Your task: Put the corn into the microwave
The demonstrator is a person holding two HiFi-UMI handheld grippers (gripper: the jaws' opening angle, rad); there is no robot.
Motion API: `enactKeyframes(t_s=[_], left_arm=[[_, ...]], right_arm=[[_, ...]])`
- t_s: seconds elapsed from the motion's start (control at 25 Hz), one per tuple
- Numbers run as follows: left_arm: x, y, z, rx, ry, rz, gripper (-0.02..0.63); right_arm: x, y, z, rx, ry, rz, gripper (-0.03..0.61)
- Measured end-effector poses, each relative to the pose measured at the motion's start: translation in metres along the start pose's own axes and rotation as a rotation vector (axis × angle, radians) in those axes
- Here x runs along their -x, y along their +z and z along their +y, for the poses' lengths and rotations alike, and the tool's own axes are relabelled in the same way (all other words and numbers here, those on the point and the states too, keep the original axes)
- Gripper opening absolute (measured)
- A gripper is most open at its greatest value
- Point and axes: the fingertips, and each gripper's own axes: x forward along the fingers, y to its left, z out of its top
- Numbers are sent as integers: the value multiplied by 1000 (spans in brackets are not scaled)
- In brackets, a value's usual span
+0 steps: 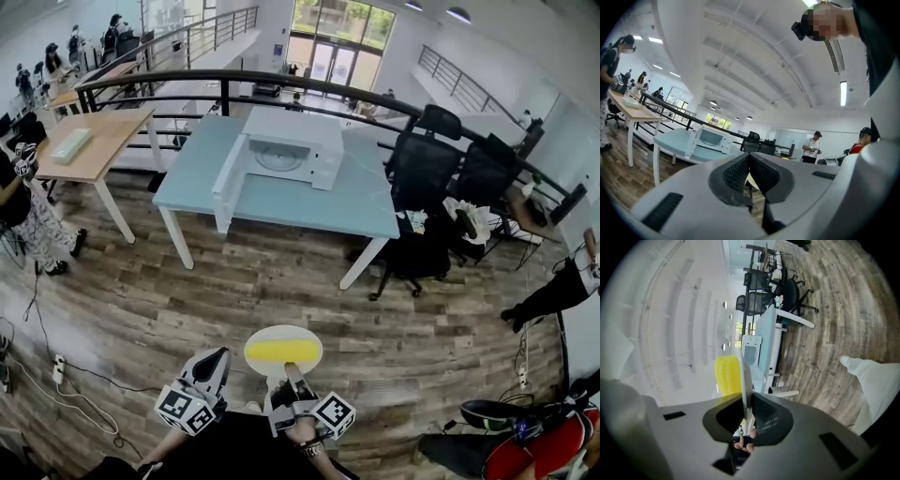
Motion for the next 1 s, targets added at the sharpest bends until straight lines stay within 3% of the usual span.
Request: enactKeyframes(t_s=[0.6,1.0], left_arm=[[-52,6,45,5,44,8,3],[-125,19,67,8,53,8,3]], right_arm=[[-71,29,2,0,-13,28,35],[-128,79,13,6,-31,52,35]])
